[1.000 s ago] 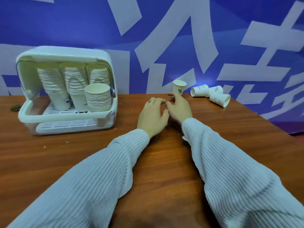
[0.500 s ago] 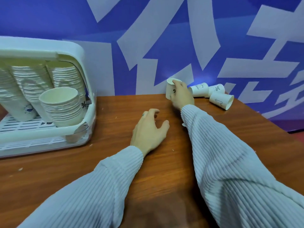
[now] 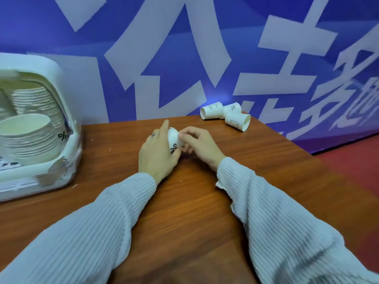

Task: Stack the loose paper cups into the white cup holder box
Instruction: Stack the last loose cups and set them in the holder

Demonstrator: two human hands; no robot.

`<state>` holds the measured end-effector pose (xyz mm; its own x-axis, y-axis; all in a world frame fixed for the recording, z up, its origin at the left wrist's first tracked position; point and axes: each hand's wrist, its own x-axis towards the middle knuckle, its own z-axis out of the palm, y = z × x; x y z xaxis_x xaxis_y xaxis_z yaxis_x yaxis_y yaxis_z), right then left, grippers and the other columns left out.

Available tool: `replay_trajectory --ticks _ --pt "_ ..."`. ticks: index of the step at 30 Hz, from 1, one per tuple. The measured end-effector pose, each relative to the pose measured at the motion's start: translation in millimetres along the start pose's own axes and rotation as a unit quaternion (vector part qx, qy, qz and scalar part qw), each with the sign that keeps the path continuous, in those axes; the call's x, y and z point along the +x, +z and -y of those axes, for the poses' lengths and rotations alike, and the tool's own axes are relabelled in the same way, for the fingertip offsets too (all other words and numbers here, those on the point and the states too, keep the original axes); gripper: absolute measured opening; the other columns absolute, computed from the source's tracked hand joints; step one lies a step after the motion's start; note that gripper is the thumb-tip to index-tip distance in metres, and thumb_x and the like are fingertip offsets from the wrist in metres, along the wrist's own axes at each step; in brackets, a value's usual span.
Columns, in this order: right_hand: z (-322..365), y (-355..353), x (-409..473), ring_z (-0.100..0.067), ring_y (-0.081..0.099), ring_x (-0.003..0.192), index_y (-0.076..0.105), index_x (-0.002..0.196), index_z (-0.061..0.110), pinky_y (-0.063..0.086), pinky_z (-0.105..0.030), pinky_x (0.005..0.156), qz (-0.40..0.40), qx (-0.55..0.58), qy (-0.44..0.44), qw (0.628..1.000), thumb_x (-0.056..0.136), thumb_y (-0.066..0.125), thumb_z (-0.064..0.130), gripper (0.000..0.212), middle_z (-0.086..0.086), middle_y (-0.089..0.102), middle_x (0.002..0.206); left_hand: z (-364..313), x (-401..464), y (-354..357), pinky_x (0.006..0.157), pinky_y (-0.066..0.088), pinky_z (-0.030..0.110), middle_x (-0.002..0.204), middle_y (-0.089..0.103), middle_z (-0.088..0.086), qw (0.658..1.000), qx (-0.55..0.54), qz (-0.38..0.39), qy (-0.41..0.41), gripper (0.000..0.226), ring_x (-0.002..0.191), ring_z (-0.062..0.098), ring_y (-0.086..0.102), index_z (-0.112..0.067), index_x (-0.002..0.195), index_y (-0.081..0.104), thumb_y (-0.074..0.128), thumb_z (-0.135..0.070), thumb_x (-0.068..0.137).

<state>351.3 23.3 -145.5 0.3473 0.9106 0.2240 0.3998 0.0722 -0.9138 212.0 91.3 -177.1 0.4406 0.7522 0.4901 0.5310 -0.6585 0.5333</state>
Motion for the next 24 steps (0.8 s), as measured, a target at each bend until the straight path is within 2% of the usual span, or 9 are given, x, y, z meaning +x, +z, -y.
replay_trajectory --ticks 2,4,5,7,9,12,17,19,24 --pt "-17.9 -27.2 17.5 -0.006 0.066 0.083 0.074 0.098 0.018 0.054 -0.025 0.080 -0.137 -0.035 0.024 0.990 0.098 0.063 0.027 0.015 0.005 0.073 0.098 -4.0 1.3 7.8 0.102 0.045 0.044 0.150 0.047 0.004 1.000 0.005 0.008 0.004 0.080 0.134 0.027 0.049 -0.021 0.159 0.030 0.068 -0.047 0.093" --pt "-36.2 -62.9 37.7 -0.010 0.065 0.093 0.073 0.104 0.026 0.054 -0.033 0.089 -0.279 -0.119 0.070 0.950 0.094 0.058 0.031 0.019 0.005 0.068 0.116 -4.2 0.8 10.5 0.104 0.045 0.044 0.151 0.047 0.003 0.999 0.014 0.024 0.039 0.079 0.135 0.025 0.048 -0.021 0.158 0.032 0.068 -0.049 0.094" --pt "-45.4 -79.9 46.2 -0.013 0.065 0.097 0.072 0.111 0.027 0.054 -0.035 0.091 -0.305 -0.166 0.098 0.933 0.094 0.055 0.030 0.025 0.003 0.061 0.130 -3.5 0.6 10.6 0.104 0.045 0.044 0.151 0.047 0.003 0.998 0.018 0.026 0.056 0.078 0.135 0.025 0.048 -0.021 0.158 0.033 0.068 -0.049 0.094" --pt "-66.3 -108.3 64.1 -0.020 0.062 0.117 0.068 0.130 0.022 0.052 -0.037 0.096 -0.289 -0.214 0.147 0.922 0.097 0.052 0.025 0.036 0.000 0.039 0.155 -1.9 1.9 10.5 0.105 0.044 0.042 0.151 0.047 0.002 0.997 0.021 0.024 0.067 0.079 0.135 0.023 0.048 -0.021 0.158 0.032 0.068 -0.049 0.094" --pt "-78.7 -123.5 77.3 -0.021 0.053 0.133 0.062 0.139 0.019 0.045 -0.030 0.099 -0.279 -0.230 0.163 0.918 0.099 0.052 0.022 0.041 -0.005 0.026 0.166 -0.8 3.2 10.4 0.105 0.044 0.041 0.151 0.046 0.000 0.998 0.015 0.022 0.062 0.080 0.136 0.021 0.047 -0.023 0.159 0.030 0.068 -0.050 0.094" --pt "-86.3 -134.2 88.6 -0.026 0.059 0.120 0.060 0.138 0.019 0.041 -0.026 0.092 -0.315 -0.208 0.182 0.908 0.098 0.056 0.020 0.040 -0.011 0.030 0.161 0.0 4.0 10.7 0.105 0.044 0.040 0.151 0.045 -0.002 0.999 -0.006 0.018 0.045 0.081 0.138 0.019 0.045 -0.024 0.159 0.029 0.068 -0.051 0.093" --pt "-87.7 -146.9 93.9 -0.022 0.063 0.114 0.064 0.135 0.019 0.049 -0.028 0.088 -0.315 -0.173 0.187 0.914 0.094 0.055 0.014 0.042 -0.007 0.047 0.154 -0.3 5.5 9.1 0.105 0.045 0.041 0.151 0.045 -0.003 0.999 -0.019 0.014 0.027 0.084 0.137 0.018 0.046 -0.023 0.160 0.029 0.069 -0.053 0.092" --pt "-90.2 -149.8 92.5 -0.022 0.066 0.113 0.066 0.134 0.018 0.054 -0.032 0.091 -0.316 -0.157 0.187 0.917 0.095 0.054 0.013 0.041 -0.005 0.057 0.148 -0.3 5.4 9.7 0.105 0.045 0.041 0.151 0.045 -0.003 0.999 -0.019 0.014 0.027 0.085 0.137 0.018 0.047 -0.022 0.160 0.029 0.069 -0.053 0.092" --pt "-80.5 -134.7 64.9 -0.017 0.062 0.118 0.076 0.115 0.020 0.052 -0.029 0.098 -0.385 -0.110 0.150 0.904 0.097 0.059 0.011 0.027 0.002 0.067 0.132 -0.8 5.6 8.8 0.110 0.041 0.041 0.154 0.045 0.000 0.999 -0.043 0.010 -0.003 0.086 0.140 0.020 0.045 -0.020 0.160 0.029 0.069 -0.053 0.092"
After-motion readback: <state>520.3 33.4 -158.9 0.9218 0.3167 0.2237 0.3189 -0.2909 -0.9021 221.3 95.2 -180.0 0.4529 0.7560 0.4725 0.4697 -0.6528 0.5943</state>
